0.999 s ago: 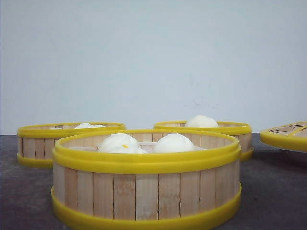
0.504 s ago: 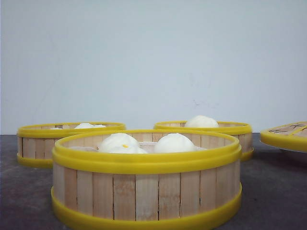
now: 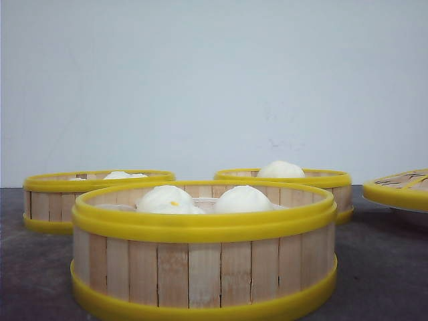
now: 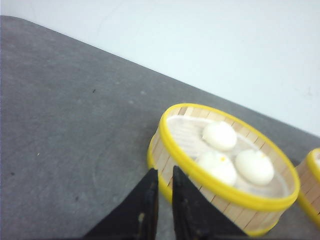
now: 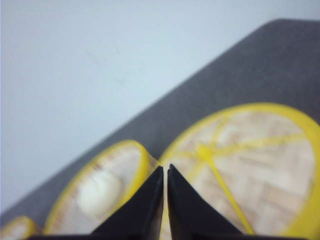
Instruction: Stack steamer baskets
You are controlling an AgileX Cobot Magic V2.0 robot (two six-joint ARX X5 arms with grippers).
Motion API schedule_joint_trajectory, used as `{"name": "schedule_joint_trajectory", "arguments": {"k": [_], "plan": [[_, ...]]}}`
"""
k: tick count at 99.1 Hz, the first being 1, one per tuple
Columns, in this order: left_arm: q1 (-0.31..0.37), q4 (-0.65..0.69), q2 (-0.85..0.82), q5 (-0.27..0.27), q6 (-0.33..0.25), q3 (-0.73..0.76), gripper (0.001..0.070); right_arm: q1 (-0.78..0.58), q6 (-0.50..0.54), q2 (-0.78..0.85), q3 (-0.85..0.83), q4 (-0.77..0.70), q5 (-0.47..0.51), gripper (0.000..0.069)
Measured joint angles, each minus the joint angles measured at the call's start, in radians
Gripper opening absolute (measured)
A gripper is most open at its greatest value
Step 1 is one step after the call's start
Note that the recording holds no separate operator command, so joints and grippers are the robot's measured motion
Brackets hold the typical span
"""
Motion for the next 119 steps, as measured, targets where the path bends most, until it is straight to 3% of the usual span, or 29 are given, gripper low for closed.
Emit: {"name": "schedule_joint_trajectory", "arguments": {"k": [16,35,48,54,62,67,73,97,119], "plan": [[0.0,0.005,0.14,0.0,-0.008,0.203,0.0024,0.0,-0.065,0.208,0.242,-0.048,-0.026,0.001],[0.0,-0.086,0.38,0.002,0.082,0.504,0.0024,0.006,-0.278,0.463,0.576,-0.257,-0.034,0.001],[0.0,-0.152,0.524,0.003,0.127,0.635,0.0047,0.013,-0.397,0.554,0.706,-0.327,-0.057,0.0015],[0.0,-0.155,0.578,0.011,0.137,0.658,0.0134,0.02,-0.42,0.572,0.724,-0.336,-0.06,0.0077],[-0.001,-0.149,0.647,0.038,0.146,0.666,0.0296,0.03,-0.436,0.582,0.725,-0.345,-0.061,0.026],[-0.003,-0.135,0.693,0.053,0.151,0.666,0.0347,0.036,-0.439,0.591,0.725,-0.347,-0.061,0.036],[-0.009,-0.116,0.755,0.056,0.158,0.673,0.0376,0.043,-0.44,0.597,0.725,-0.345,-0.061,0.0424],[-0.011,-0.126,1.065,0.057,0.182,0.832,0.0394,0.061,-0.446,0.619,0.725,-0.321,-0.085,0.0466],[-0.011,-0.285,1.379,0.042,0.189,1.051,0.0394,0.082,-0.446,0.647,0.725,-0.306,-0.105,0.0466]]}}
